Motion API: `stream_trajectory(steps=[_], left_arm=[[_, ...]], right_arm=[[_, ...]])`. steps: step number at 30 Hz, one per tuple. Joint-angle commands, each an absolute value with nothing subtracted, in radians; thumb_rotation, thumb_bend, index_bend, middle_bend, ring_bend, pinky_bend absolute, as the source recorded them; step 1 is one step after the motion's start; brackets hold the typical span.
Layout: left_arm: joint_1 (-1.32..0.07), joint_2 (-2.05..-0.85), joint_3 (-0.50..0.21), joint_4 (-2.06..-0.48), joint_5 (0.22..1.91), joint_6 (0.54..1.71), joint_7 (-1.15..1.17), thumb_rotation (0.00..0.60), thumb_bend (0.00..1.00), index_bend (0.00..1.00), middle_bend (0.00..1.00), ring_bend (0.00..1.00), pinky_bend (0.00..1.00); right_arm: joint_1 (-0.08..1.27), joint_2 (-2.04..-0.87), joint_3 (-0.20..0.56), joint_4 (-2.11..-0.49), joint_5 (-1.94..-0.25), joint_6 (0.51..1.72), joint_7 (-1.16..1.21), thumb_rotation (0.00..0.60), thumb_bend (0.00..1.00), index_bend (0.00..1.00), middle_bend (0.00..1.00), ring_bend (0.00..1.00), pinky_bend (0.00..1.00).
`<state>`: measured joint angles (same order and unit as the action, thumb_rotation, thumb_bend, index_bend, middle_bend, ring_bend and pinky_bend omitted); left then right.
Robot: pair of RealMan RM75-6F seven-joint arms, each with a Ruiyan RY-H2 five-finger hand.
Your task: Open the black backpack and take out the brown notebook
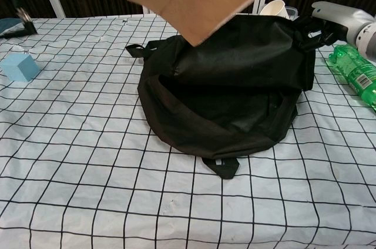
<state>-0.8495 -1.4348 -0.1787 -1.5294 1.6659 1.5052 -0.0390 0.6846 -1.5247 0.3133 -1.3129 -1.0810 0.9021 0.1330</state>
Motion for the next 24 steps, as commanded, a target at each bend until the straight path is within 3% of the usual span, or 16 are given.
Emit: stream_trajectory(steps=[1,5,8,13,15,18,24], left_arm=[[-0.794,-1.281,-0.252,-1.662,1.611,1.533,0.005,0.600,0.40,0.59,0.62,0.31,0.30],[-0.774,-1.226,-0.272,-1.679,1.583,1.523,-0.003,0.600,0.40,0.59,0.62,0.31,0.31],[-0.764,-1.209,-0.282,-1.662,1.568,1.516,-0.007,0.600,0.40,0.59,0.62,0.31,0.31],[-0.760,-1.216,-0.298,-1.603,1.546,1.504,-0.024,0.600,0.40,0.59,0.62,0.31,0.31],[-0.764,-1.229,-0.305,-1.571,1.532,1.494,-0.036,0.600,0.40,0.58,0.62,0.31,0.31],[-0.776,-1.257,-0.312,-1.510,1.514,1.471,-0.044,0.600,0.40,0.58,0.62,0.31,0.31],[-0.806,-1.315,-0.321,-1.407,1.489,1.422,-0.080,0.600,0.40,0.58,0.62,0.31,0.31]], right_arm=[[0.666,-1.502,0.285,-1.365,-1.107,0.913,0.118,0.600,0.63,0.82,0.64,0.39,0.10],[0.654,-1.475,0.249,-1.420,-1.142,0.911,0.101,0.600,0.63,0.82,0.64,0.38,0.10],[0.650,-1.445,0.218,-1.468,-1.173,0.887,0.101,0.600,0.57,0.75,0.55,0.35,0.10],[0.664,-1.352,0.145,-1.552,-1.242,0.785,0.089,0.600,0.41,0.32,0.17,0.15,0.09],[0.677,-1.315,0.114,-1.563,-1.268,0.749,0.051,0.600,0.38,0.22,0.09,0.11,0.09],[0.688,-1.273,0.083,-1.568,-1.270,0.709,0.001,0.600,0.36,0.16,0.06,0.09,0.09],[0.689,-1.218,0.071,-1.552,-1.204,0.686,-0.035,0.600,0.35,0.14,0.05,0.09,0.09]])
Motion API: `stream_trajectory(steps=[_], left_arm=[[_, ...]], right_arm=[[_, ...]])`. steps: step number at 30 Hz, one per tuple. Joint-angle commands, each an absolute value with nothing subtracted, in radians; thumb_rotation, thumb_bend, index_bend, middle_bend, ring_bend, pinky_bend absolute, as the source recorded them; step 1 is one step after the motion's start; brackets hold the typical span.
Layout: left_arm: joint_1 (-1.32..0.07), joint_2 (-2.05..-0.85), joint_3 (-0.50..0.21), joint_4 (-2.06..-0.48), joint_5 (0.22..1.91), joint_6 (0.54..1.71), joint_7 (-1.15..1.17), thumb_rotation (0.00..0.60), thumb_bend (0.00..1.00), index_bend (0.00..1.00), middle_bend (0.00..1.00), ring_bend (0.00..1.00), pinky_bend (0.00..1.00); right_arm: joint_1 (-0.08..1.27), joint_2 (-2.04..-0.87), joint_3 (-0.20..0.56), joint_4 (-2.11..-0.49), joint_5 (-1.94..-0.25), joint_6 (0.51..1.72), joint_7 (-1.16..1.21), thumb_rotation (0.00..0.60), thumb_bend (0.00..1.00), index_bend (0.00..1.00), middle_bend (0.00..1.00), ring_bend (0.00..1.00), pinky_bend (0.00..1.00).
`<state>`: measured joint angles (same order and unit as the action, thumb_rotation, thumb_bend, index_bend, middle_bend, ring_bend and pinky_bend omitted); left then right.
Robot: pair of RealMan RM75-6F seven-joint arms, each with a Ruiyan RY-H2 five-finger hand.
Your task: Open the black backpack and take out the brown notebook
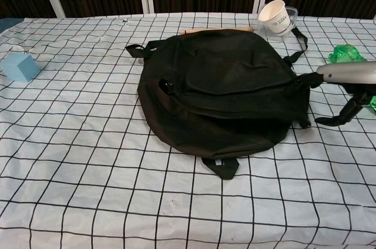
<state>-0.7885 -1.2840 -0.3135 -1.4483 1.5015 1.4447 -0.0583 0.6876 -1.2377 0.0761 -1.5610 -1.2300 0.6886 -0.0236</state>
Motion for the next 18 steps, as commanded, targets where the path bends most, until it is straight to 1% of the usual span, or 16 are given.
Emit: stream_trajectory(steps=[1,5,7,9,18], left_arm=[[-0.812,-1.324,-0.322,-1.394,1.490,1.419,-0.087,0.600,0.40,0.58,0.62,0.31,0.31],[-0.845,-1.378,-0.325,-1.324,1.491,1.390,-0.107,0.600,0.40,0.58,0.62,0.31,0.31],[-0.891,-1.460,-0.326,-1.237,1.480,1.344,-0.139,0.600,0.40,0.58,0.62,0.31,0.31],[-0.914,-1.516,-0.327,-1.167,1.487,1.345,-0.170,0.600,0.40,0.58,0.62,0.31,0.31],[-1.001,-1.690,-0.303,-0.922,1.529,1.324,-0.262,0.600,0.40,0.58,0.61,0.31,0.30]], right_arm=[[0.687,-1.213,0.074,-1.546,-1.196,0.692,-0.039,0.600,0.35,0.14,0.05,0.09,0.09],[0.674,-1.196,0.089,-1.525,-1.155,0.729,-0.049,0.600,0.35,0.14,0.05,0.09,0.09],[0.655,-1.165,0.100,-1.531,-1.141,0.780,-0.063,0.600,0.35,0.14,0.05,0.09,0.09],[0.644,-1.153,0.106,-1.545,-1.129,0.806,-0.069,0.600,0.35,0.14,0.05,0.09,0.09],[0.617,-1.114,0.125,-1.584,-1.106,0.842,-0.043,0.600,0.34,0.14,0.06,0.10,0.09]])
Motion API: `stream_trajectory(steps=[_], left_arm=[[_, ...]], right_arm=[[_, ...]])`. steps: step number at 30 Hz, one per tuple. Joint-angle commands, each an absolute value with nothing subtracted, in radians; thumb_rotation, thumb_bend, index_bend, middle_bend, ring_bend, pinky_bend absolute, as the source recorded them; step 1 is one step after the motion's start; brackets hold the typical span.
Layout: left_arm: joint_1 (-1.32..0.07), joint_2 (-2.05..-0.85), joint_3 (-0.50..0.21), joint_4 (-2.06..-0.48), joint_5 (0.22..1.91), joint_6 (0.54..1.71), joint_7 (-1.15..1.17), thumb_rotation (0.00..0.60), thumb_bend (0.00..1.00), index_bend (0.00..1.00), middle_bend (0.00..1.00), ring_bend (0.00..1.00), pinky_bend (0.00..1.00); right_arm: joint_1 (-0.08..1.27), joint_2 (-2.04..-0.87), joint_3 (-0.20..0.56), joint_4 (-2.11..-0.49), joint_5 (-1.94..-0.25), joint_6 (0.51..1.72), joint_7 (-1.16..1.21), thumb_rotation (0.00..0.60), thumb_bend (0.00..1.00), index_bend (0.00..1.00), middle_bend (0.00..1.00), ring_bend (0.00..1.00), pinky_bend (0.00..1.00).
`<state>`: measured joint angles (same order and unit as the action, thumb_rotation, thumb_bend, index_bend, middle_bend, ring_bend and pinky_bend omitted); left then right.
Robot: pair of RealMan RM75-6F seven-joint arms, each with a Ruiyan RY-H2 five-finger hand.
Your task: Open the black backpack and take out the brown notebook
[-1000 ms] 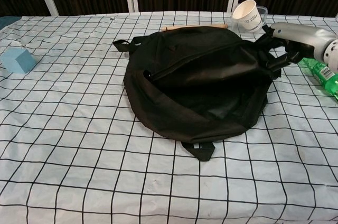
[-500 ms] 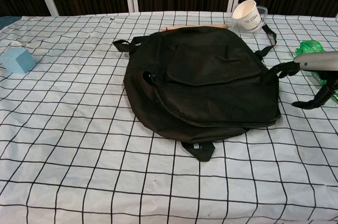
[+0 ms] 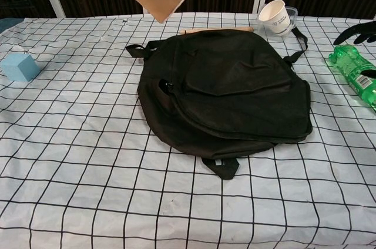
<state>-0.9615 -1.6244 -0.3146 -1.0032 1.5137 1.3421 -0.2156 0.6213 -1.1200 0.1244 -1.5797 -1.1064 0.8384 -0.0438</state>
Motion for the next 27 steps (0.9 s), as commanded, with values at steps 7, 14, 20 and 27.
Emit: stream_trajectory(steps=[7,14,20,27], left_arm=[[-1.003,-1.782,-0.241,-0.809,1.560,1.328,-0.380,0.600,0.40,0.57,0.60,0.30,0.30],[-0.936,-1.810,-0.144,-0.768,1.609,1.372,-0.497,0.600,0.40,0.57,0.59,0.30,0.30],[-0.887,-1.790,-0.051,-0.770,1.678,1.409,-0.549,0.600,0.38,0.55,0.57,0.28,0.28],[-0.850,-1.696,0.007,-0.880,1.701,1.390,-0.529,0.600,0.34,0.47,0.48,0.19,0.16]], right_arm=[[0.601,-1.098,0.127,-1.596,-1.094,0.862,-0.049,0.600,0.34,0.14,0.06,0.10,0.09],[0.596,-1.101,0.128,-1.602,-1.093,0.867,-0.052,0.600,0.34,0.14,0.06,0.10,0.09],[0.596,-1.108,0.133,-1.612,-1.089,0.880,-0.071,0.600,0.34,0.14,0.07,0.09,0.09],[0.595,-1.116,0.134,-1.612,-1.083,0.884,-0.081,0.600,0.33,0.14,0.07,0.09,0.09]])
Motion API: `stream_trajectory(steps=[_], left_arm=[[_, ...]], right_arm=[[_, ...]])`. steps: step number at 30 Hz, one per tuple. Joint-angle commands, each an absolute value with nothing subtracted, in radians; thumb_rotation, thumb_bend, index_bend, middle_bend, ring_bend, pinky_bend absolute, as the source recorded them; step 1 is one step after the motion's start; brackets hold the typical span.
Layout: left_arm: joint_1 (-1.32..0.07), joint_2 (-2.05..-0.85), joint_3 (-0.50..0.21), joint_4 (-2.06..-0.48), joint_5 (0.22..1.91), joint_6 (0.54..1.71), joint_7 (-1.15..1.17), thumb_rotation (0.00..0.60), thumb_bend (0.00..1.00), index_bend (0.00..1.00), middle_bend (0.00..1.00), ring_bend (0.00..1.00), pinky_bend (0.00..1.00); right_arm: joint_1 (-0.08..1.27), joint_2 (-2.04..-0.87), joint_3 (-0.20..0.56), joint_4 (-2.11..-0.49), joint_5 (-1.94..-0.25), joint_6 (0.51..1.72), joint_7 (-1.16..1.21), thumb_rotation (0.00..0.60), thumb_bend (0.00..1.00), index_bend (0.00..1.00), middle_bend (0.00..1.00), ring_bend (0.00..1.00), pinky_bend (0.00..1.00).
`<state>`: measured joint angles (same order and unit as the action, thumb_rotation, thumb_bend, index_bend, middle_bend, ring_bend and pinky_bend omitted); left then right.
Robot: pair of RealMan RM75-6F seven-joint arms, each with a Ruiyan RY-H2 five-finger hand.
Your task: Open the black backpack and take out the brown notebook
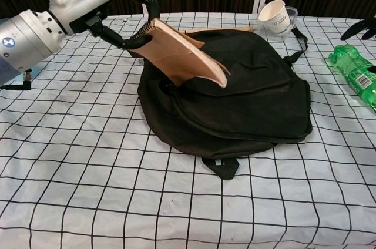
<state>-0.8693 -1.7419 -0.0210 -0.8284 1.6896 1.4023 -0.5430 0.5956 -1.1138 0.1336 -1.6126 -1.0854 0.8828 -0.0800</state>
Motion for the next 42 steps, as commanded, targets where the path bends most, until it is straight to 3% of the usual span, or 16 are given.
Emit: stream_trajectory(steps=[1,5,9,16,25,29,34,38,42], left_arm=[[-0.838,-1.663,0.022,-0.917,1.704,1.381,-0.513,0.600,0.30,0.45,0.44,0.17,0.13],[-0.802,-1.486,0.097,-1.115,1.699,1.294,-0.440,0.600,0.13,0.30,0.27,0.04,0.01],[-0.800,-1.337,0.134,-1.313,1.655,1.171,-0.374,0.600,0.05,0.24,0.14,0.00,0.00],[-0.760,-1.174,0.122,-1.475,1.592,1.162,-0.298,0.600,0.04,0.24,0.14,0.00,0.00],[-0.565,-1.137,0.073,-1.484,1.523,1.418,0.064,0.600,0.07,0.23,0.14,0.00,0.00],[-0.451,-1.145,0.078,-1.489,1.507,1.552,0.178,0.600,0.07,0.22,0.14,0.00,0.00],[-0.298,-1.123,0.093,-1.537,1.470,1.697,0.158,0.600,0.07,0.22,0.14,0.00,0.00],[-0.193,-1.102,0.120,-1.571,1.417,1.749,0.145,0.600,0.07,0.21,0.14,0.00,0.00],[-0.131,-1.066,0.144,-1.625,1.376,1.725,0.087,0.600,0.07,0.21,0.12,0.00,0.00]], right_arm=[[0.594,-1.119,0.134,-1.611,-1.080,0.884,-0.080,0.600,0.32,0.14,0.07,0.09,0.09],[0.594,-1.127,0.130,-1.597,-1.078,0.873,-0.077,0.600,0.31,0.14,0.07,0.09,0.09],[0.595,-1.125,0.131,-1.590,-1.081,0.863,-0.069,0.600,0.27,0.14,0.06,0.08,0.09],[0.589,-1.116,0.141,-1.568,-1.081,0.869,-0.049,0.600,0.26,0.13,0.05,0.07,0.09],[0.497,-1.117,0.140,-1.559,-1.146,1.081,-0.074,0.600,0.25,0.13,0.06,0.08,0.09],[0.404,-1.122,0.101,-1.595,-1.240,1.254,-0.089,0.600,0.25,0.13,0.06,0.08,0.09],[0.280,-1.144,0.026,-1.613,-1.351,1.433,-0.108,0.600,0.25,0.13,0.05,0.08,0.09],[0.187,-1.178,-0.014,-1.597,-1.403,1.566,-0.148,0.600,0.26,0.12,0.05,0.07,0.09],[0.122,-1.227,-0.030,-1.568,-1.457,1.673,-0.190,0.600,0.25,0.12,0.05,0.07,0.09]])
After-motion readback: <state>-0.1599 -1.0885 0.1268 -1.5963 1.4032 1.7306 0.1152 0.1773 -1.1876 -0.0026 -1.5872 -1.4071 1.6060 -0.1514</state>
